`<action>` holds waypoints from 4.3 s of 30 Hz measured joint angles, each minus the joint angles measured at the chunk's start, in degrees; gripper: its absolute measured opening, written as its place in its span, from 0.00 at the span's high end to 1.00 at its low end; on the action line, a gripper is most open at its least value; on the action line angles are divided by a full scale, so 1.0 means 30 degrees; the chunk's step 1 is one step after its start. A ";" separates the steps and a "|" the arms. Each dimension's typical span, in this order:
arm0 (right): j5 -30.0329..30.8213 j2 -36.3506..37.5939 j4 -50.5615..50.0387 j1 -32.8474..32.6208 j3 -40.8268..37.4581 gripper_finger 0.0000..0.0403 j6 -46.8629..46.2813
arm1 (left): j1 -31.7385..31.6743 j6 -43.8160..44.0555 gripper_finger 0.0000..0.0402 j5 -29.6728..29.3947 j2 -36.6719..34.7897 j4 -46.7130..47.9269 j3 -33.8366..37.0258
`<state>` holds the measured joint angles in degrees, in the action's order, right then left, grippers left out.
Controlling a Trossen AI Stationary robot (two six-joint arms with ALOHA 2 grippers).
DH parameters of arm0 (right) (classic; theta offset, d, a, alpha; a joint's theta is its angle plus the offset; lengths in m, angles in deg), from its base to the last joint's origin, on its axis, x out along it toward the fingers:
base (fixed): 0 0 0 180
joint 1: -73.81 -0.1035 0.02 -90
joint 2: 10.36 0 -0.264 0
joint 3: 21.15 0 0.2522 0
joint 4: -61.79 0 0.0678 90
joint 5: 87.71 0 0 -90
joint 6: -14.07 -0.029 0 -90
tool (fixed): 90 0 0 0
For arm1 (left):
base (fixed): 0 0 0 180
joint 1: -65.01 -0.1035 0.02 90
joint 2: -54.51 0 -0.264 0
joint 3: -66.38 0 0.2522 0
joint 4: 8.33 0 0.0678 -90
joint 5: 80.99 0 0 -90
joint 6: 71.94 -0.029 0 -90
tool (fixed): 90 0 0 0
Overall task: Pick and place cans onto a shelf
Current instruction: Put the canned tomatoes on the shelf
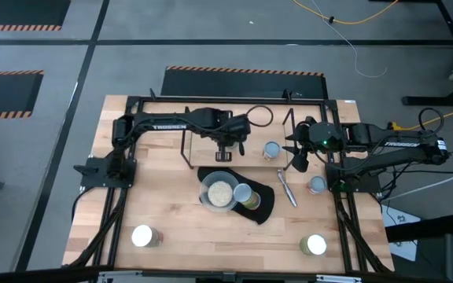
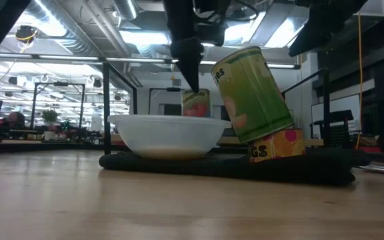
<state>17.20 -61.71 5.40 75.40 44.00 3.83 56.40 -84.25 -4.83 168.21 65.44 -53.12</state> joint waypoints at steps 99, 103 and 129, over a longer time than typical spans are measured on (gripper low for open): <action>-0.0852 -1.8513 0.7632 0.1923 0.9692 0.65 0.3001 | 0.2633 0.3553 0.91 -0.0211 -2.2006 -1.1466 2.0881; -0.0823 -1.8499 0.7381 0.1938 0.9712 0.77 0.3001 | 0.2633 0.3553 0.90 -0.0211 -2.2006 -1.1469 2.0881; -0.1053 -1.4613 0.0405 0.2583 0.9595 1.00 0.3694 | 0.2633 0.3553 0.90 -0.0211 -2.2006 -1.1469 2.0873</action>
<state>14.04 -105.55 6.62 83.15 72.79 14.92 64.30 -73.59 -5.47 102.19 31.03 9.50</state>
